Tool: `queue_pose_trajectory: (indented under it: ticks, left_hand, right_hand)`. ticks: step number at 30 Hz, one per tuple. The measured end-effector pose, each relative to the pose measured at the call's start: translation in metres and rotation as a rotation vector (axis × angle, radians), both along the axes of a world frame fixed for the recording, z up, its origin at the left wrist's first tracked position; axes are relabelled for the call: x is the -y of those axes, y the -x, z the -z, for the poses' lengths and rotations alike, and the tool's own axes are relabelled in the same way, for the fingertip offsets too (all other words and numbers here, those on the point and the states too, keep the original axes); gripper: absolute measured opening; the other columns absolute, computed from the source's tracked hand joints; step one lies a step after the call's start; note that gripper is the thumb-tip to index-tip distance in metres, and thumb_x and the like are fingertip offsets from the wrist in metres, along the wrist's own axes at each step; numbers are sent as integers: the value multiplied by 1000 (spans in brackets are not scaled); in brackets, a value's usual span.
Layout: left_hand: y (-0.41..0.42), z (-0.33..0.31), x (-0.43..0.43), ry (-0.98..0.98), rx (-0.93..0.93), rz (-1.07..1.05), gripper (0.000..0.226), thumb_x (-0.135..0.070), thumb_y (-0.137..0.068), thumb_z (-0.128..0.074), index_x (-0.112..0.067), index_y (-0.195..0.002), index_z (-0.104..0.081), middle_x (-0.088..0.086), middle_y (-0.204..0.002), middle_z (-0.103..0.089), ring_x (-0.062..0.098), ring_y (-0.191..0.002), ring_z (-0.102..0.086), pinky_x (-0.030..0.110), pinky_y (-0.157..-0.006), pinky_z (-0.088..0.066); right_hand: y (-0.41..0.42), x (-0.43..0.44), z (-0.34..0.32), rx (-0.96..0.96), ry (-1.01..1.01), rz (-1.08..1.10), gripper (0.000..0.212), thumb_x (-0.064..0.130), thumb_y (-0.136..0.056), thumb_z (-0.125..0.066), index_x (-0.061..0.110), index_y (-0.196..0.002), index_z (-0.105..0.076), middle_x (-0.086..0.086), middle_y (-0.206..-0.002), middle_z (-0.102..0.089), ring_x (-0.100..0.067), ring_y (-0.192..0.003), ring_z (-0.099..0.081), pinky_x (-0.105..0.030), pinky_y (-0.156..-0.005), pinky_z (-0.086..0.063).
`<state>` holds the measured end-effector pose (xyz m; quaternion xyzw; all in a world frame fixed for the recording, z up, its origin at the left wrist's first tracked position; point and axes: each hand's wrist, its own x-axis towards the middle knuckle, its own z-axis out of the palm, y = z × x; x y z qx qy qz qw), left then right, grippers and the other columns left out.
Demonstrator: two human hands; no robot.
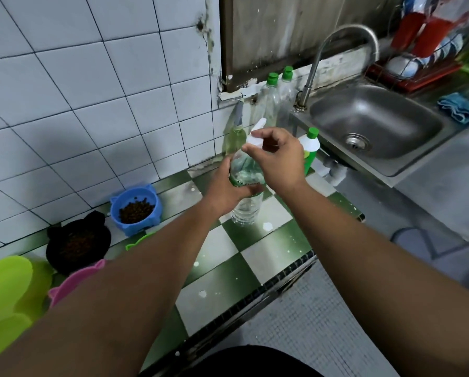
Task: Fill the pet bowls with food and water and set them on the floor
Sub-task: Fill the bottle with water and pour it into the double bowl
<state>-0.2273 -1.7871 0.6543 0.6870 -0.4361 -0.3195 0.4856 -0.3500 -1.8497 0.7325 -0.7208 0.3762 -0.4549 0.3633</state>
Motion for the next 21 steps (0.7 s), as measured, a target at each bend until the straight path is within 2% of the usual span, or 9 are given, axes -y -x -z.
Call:
queue_pose_trajectory:
  ticks: [3,5,8,10,12,16,19,21]
  left_hand:
    - [0,2,0,4,9,0,94,-41,-58,-98,-37,-138,-49,-17,-124,-69,5,-113,-66,43,-101,-55]
    - [-2,3,1,-4,9,5,94,-40,-59,-98,-38,-139,-48,-17,-124,-69,5,-114,-66,43,-102,-55]
    - [-4,3,1,0,27,4,93,-41,-59,-98,-37,-138,-50,-16,-124,-69,6,-115,-66,42,-102,-55]
    - [-4,3,1,6,42,2,91,-42,-59,-98,-38,-136,-51,-17,-123,-69,5,-114,-66,41,-101,-56]
    - [-3,4,1,6,46,3,90,-43,-59,-98,-39,-136,-51,-17,-124,-69,3,-114,-65,39,-101,-56]
    - [-3,4,2,5,25,16,93,-45,-55,-99,-37,-136,-54,-16,-123,-71,5,-114,-67,41,-100,-57]
    - [-5,7,3,2,30,22,94,-48,-52,-99,-38,-135,-55,-16,-121,-72,6,-112,-68,44,-99,-57]
    - [-5,6,3,5,27,25,93,-44,-54,-99,-37,-136,-55,-17,-121,-71,4,-112,-68,42,-100,-57]
  right_hand:
    - [-7,0,2,30,-62,28,39,23,-70,-90,22,-104,-72,5,-91,-56,-1,-73,-52,-12,-70,-48]
    - [-9,0,4,26,-76,9,45,24,-72,-88,18,-114,-73,8,-89,-49,5,-74,-51,-6,-72,-45]
    - [-5,-2,10,31,-42,-54,37,24,-88,-75,14,-124,-69,7,-95,-49,15,-84,-53,-3,-81,-42]
    - [-1,-1,12,24,-31,-69,32,23,-94,-68,11,-124,-69,3,-100,-53,14,-90,-55,-4,-85,-43]
    - [0,1,13,17,-43,-64,30,23,-93,-69,9,-120,-70,-1,-105,-56,9,-91,-58,-9,-87,-46]
    - [-6,2,13,31,-33,33,27,23,-85,-78,7,-105,-70,-1,-97,-56,3,-80,-56,-7,-76,-45]
    - [-13,1,16,51,-30,118,29,28,-77,-84,11,-90,-64,-4,-93,-57,-10,-79,-54,-14,-71,-45]
    - [-16,1,17,35,-23,125,31,30,-76,-84,14,-88,-60,-7,-95,-58,-13,-81,-55,-15,-71,-45]
